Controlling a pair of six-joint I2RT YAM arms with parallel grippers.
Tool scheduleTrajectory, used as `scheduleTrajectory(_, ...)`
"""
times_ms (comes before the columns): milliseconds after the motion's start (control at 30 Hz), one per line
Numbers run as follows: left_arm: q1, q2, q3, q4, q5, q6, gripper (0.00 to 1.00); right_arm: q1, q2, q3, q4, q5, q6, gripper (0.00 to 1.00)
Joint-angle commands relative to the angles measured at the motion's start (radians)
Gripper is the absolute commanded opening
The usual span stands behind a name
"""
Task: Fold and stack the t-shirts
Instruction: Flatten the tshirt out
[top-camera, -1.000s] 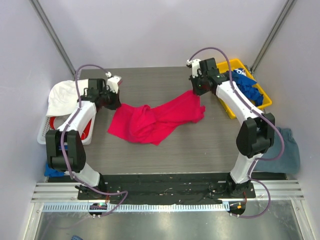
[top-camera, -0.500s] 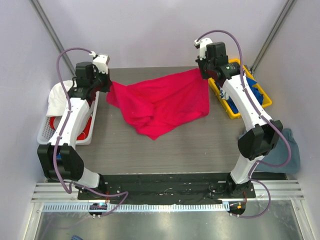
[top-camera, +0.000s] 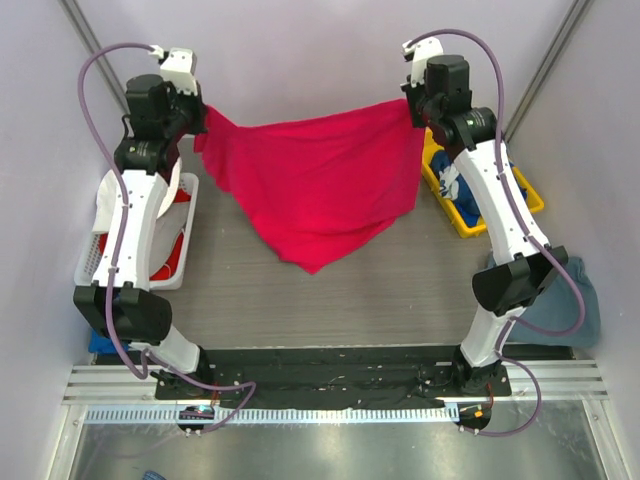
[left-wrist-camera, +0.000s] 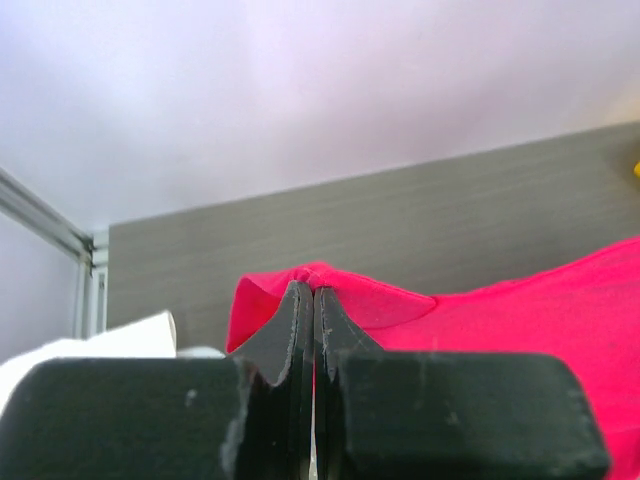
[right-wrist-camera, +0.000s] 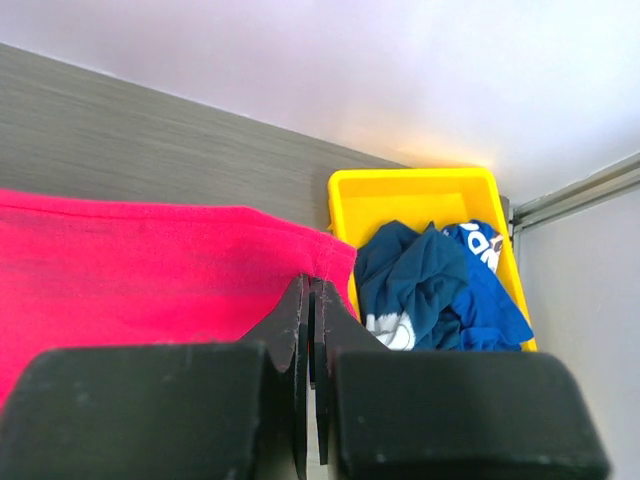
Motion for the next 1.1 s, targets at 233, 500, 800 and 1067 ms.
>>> scheduleTrajectory(233,-0.003,0.110,0.262,0.039,-0.024,0.005,0.00,-0.003,0.044,0.144,0.117,0.085,-0.070,0.01)
scheduleTrajectory(500,-0.014,0.046,0.227,0.209,-0.021,0.024,0.00,-0.005,-0.022,0.084,0.333,0.102,-0.101,0.01)
scheduleTrajectory(800,-0.058,0.029,0.319,0.298,0.017,0.154,0.00,-0.003,-0.117,-0.013,0.427,0.137,-0.220,0.01)
scheduleTrajectory(1067,-0.068,-0.025,0.328,0.430,-0.013,0.257,0.00,-0.002,-0.168,-0.122,0.457,0.170,-0.249,0.01)
